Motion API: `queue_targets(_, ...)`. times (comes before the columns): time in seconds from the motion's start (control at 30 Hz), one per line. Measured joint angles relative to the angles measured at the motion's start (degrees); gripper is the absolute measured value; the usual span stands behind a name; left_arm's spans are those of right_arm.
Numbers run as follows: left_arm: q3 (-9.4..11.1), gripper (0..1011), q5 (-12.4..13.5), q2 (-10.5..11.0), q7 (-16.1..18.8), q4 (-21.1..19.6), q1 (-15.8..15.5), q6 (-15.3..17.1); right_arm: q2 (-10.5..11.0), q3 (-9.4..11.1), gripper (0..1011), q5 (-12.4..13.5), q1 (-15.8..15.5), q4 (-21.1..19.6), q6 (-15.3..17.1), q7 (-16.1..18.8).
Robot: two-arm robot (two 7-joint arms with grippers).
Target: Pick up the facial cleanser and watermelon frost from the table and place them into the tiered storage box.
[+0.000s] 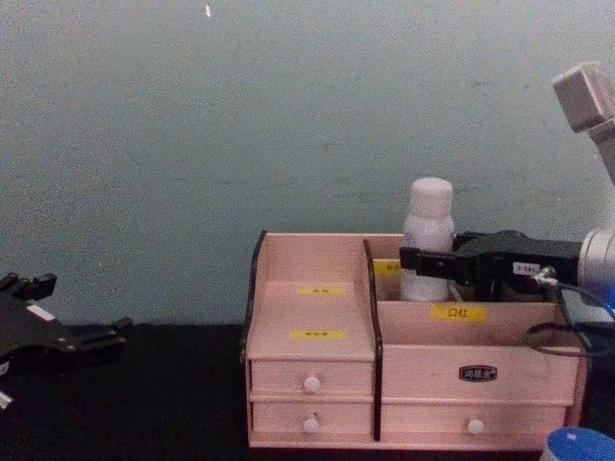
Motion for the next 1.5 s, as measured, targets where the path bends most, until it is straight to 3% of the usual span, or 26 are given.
queue_targets(0.47, 0.00, 1001, 0.00, 0.00, 0.00, 0.00, 0.00, 0.00, 0.03, 0.00, 1002, 0.07, -0.04, -0.09, -0.04, -0.03)
queue_targets(0.77, 0.00, 1001, 0.00, 0.00, 0.00, 0.00, 0.00, 0.00, 0.03, 0.00, 1000, 0.07, -0.05, -0.10, -0.04, -0.03)
queue_targets(0.9, 0.00, 1001, 0.00, 0.00, 0.00, 0.00, 0.00, 0.00, 0.81, 0.52, 1000, -0.17, -1.33, -3.13, -0.04, -1.48)
queue_targets(1.17, 0.00, 1001, 0.00, 0.00, 0.00, 0.00, 0.00, 0.00, 4.66, 2.89, 1000, 0.38, -6.78, -14.76, 1.84, -4.06)
queue_targets(1.37, 0.00, 1001, 0.00, 0.00, 0.00, 0.00, 0.00, 0.00, 9.16, 4.81, 1000, 2.64, -12.75, -24.96, 4.61, -4.30)
queue_targets(1.5, 0.00, 1001, 0.00, 0.00, 0.00, 0.00, 0.00, 0.00, 13.73, 6.82, 1000, 5.40, -18.83, -33.63, 7.60, -4.59)
